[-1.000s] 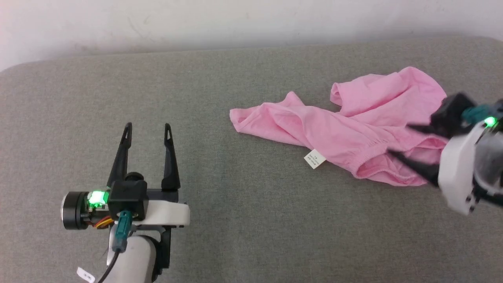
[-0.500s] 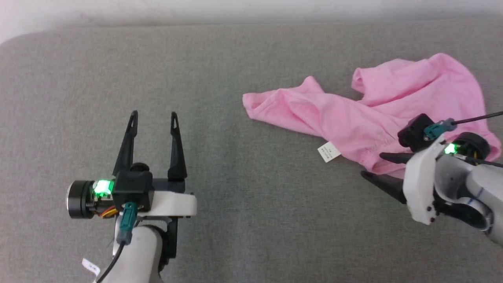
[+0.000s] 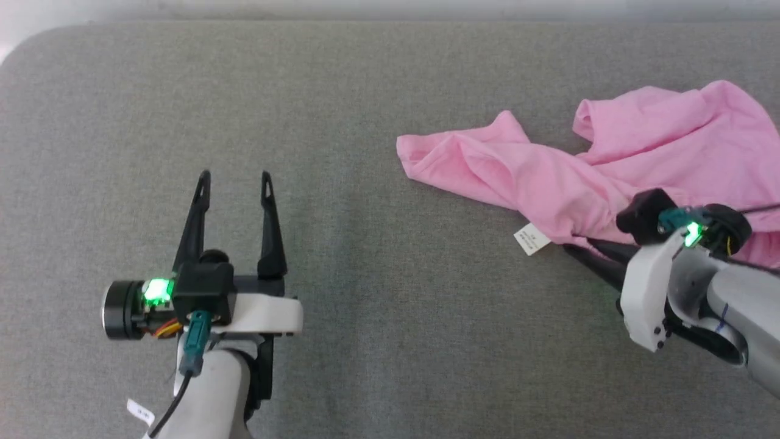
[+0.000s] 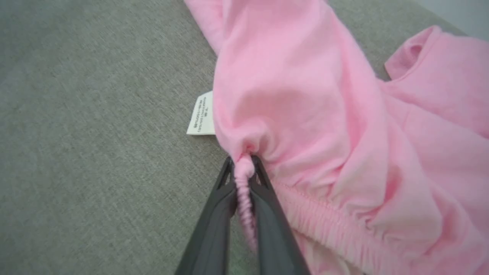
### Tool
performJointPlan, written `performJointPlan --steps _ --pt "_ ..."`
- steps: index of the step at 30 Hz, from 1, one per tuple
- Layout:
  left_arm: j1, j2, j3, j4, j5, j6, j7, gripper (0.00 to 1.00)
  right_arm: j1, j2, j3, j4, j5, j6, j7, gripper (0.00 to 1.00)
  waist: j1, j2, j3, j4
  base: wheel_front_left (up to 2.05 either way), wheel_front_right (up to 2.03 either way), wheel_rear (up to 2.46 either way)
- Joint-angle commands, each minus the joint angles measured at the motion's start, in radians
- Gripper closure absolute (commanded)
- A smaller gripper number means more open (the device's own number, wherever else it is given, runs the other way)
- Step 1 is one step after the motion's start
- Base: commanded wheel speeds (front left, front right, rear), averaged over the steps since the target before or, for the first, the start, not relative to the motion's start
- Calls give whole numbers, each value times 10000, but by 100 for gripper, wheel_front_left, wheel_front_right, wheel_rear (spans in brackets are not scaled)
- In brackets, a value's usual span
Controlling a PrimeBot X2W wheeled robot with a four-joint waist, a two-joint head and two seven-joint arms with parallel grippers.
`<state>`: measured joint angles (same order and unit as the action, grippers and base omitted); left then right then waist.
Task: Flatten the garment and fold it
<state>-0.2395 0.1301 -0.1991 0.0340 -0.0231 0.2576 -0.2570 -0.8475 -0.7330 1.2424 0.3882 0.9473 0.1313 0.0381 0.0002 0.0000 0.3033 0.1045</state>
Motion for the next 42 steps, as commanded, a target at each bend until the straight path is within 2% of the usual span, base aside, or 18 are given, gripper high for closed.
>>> performJointPlan --steps 1,6,10,14,16,21,22,23,24,26,29,34,37,39,42 --pt "258 44 96 64 40 74 -47 0 230 -108 82 -284 -148 -6 -413 100 -2 0 -538 -381 0 0 0" --pt "680 180 326 83 -8 72 -47 0 649 -950 -150 -1687 -481 -6 -1039 100 -2 0 -1196 -928 0 0 0" --pt "870 242 416 128 -20 -2 -47 0 1527 -1723 -396 -2667 -639 -6 -881 100 -2 0 -1520 -1310 0 0 0" --pt "960 270 445 211 4 -64 -47 0 2893 -2190 -607 -2919 -639 -6 -600 100 -2 0 -1632 -1580 0 0 0" --pt "968 289 459 270 19 -92 -47 0 3604 -2194 -696 -2766 -612 -6 -513 100 -2 0 -1629 -1685 0 0 0" --pt "986 330 452 493 38 -198 -47 0 4841 -1511 -878 -1736 -468 -6 -637 100 -2 0 -1642 -1858 0 0 0" --pt "982 340 433 549 47 -230 -47 0 4915 -1373 -937 -1477 -709 -6 -739 97 -2 0 -1661 -1871 0 0 0" --pt "973 358 437 597 51 -250 -47 0 4966 -1216 -1018 -1282 -943 -6 -854 23 -2 0 -1689 -1911 0 0 0" --pt "959 394 456 640 43 -281 -47 0 5035 -1017 -1263 -1157 -962 -6 -1095 0 -2 0 -1728 -1957 0 0 0" --pt "885 475 486 707 -10 -416 -47 0 5160 -740 -1864 -1055 -1019 -6 -1636 0 -2 0 -1845 -2018 0 0 0" --pt "689 721 466 793 29 -686 -47 0 5347 -680 -2692 -1309 -1525 -6 -2112 0 -2 0 -2062 -2126 0 0 0" --pt "140 1227 406 999 57 -1245 -47 0 6138 -920 -4364 -2731 -1941 -6 -2154 0 -2 0 -2394 -2380 0 0 0" --pt "-322 1491 232 1335 72 -1694 -47 0 6694 -1013 -5754 -3564 -2320 -6 -2053 0 -2 0 -2471 -2502 0 0 0" --pt "-715 1624 -18 1773 96 -2108 7 0 7093 -788 -6865 -3971 -2785 -6 -2144 0 -2 0 -2503 -2552 0 0 0" --pt "-1513 1726 -509 2340 181 -2803 411 0 7754 27 -8576 -4454 -3949 -6 -2457 0 -2 0 -2484 -2582 0 0 0"
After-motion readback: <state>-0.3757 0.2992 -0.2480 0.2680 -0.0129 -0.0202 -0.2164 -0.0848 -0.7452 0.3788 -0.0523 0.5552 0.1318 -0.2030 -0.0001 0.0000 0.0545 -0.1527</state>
